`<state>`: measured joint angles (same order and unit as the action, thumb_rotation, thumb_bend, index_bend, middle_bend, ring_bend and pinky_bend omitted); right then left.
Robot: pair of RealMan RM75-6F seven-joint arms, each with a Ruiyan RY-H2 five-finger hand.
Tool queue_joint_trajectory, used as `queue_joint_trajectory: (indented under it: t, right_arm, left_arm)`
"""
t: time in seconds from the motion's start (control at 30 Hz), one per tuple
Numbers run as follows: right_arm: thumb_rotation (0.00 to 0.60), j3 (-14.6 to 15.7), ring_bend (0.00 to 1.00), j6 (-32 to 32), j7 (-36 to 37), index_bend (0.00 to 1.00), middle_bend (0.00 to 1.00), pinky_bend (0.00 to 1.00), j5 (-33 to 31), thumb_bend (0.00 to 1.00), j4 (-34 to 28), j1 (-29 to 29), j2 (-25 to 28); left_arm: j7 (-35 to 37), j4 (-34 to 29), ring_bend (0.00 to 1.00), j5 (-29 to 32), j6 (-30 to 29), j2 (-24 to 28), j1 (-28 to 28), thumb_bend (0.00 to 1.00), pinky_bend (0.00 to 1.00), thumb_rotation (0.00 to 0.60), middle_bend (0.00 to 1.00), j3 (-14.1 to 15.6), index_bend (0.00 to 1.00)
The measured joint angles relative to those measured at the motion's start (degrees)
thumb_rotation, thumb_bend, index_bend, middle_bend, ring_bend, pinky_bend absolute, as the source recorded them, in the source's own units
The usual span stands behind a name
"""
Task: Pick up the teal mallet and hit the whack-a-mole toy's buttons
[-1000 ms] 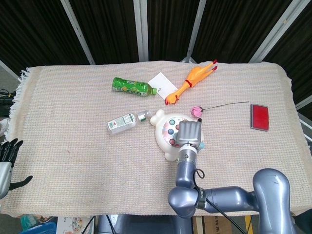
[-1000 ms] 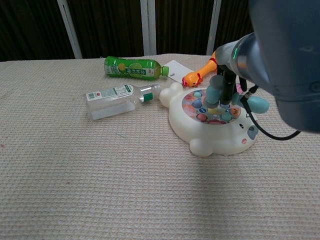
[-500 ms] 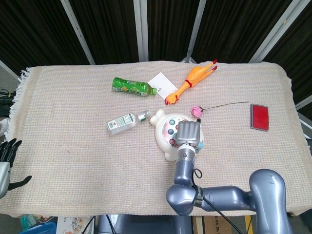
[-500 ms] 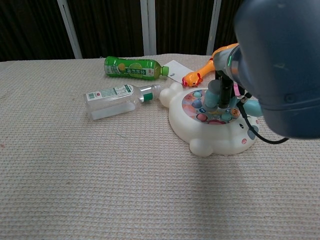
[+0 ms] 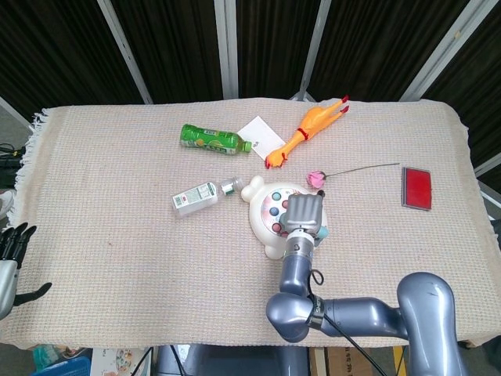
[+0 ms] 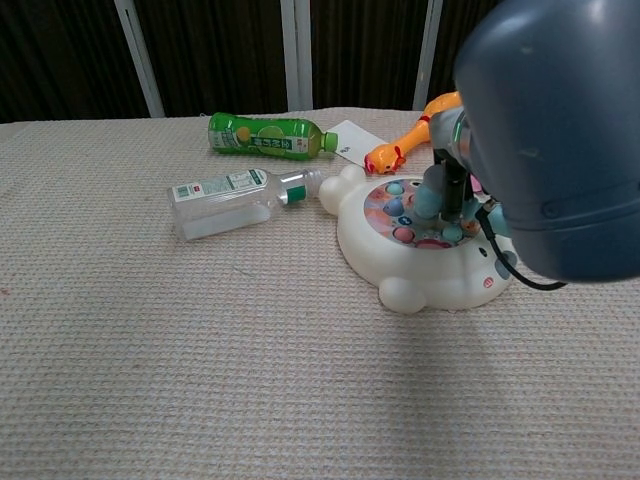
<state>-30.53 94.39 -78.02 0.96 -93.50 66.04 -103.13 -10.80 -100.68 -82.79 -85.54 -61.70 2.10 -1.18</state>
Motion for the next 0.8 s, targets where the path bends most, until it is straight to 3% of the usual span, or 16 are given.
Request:
queue_joint_trajectory:
  t: [0.37, 0.8]
  right_arm:
    - [0.600, 0.40, 0.52, -0.04, -0.23, 0.87, 0.64, 0.20, 1.59, 0.56, 0.85, 0.21, -0.63]
    - [0.600, -0.98, 0.52, 4.67, -1.52, 0.87, 0.64, 0.20, 3.46, 0.56, -5.95, -0.01, 3.00]
  left_arm:
    - [-0.35, 0.02, 0.00, 0.02, 0.18, -0.20, 0.11, 0.00, 0.00, 0.600, 0.00, 0.00, 0.08]
    - [0.16, -0.04, 0.00, -0.31, -0.20, 0.05, -0.13, 0.00, 0.00, 0.600, 0.00, 0.11, 0.08]
